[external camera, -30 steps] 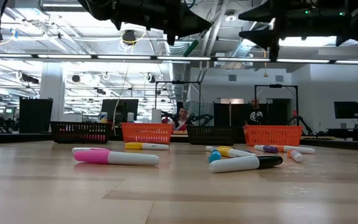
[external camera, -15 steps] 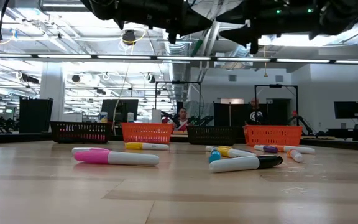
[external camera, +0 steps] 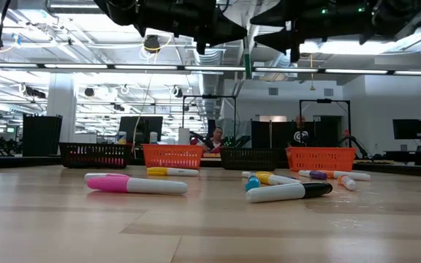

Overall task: Pick & Place Markers
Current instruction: Put the small green marker pen into the right black bin

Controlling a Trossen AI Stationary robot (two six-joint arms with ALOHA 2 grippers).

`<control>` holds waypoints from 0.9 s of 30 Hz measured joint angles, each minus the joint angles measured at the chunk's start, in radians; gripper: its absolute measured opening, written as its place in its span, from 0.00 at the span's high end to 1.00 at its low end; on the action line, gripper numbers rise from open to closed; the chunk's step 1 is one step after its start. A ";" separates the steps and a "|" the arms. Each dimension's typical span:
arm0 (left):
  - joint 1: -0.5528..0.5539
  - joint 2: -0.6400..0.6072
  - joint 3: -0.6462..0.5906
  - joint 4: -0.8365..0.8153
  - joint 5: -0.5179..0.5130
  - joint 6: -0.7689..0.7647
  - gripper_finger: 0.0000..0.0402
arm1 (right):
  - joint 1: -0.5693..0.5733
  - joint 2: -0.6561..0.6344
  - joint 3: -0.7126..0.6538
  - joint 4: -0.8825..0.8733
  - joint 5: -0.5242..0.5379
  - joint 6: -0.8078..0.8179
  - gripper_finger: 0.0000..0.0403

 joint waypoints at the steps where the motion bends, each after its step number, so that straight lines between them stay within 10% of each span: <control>1: 0.004 0.000 0.000 0.000 0.006 0.000 0.91 | -0.001 -0.014 0.000 -0.014 -0.001 -0.002 0.40; 27: 0.009 0.000 0.000 -0.001 0.047 -0.011 0.90 | -0.013 -0.039 0.000 -0.036 -0.046 0.031 0.40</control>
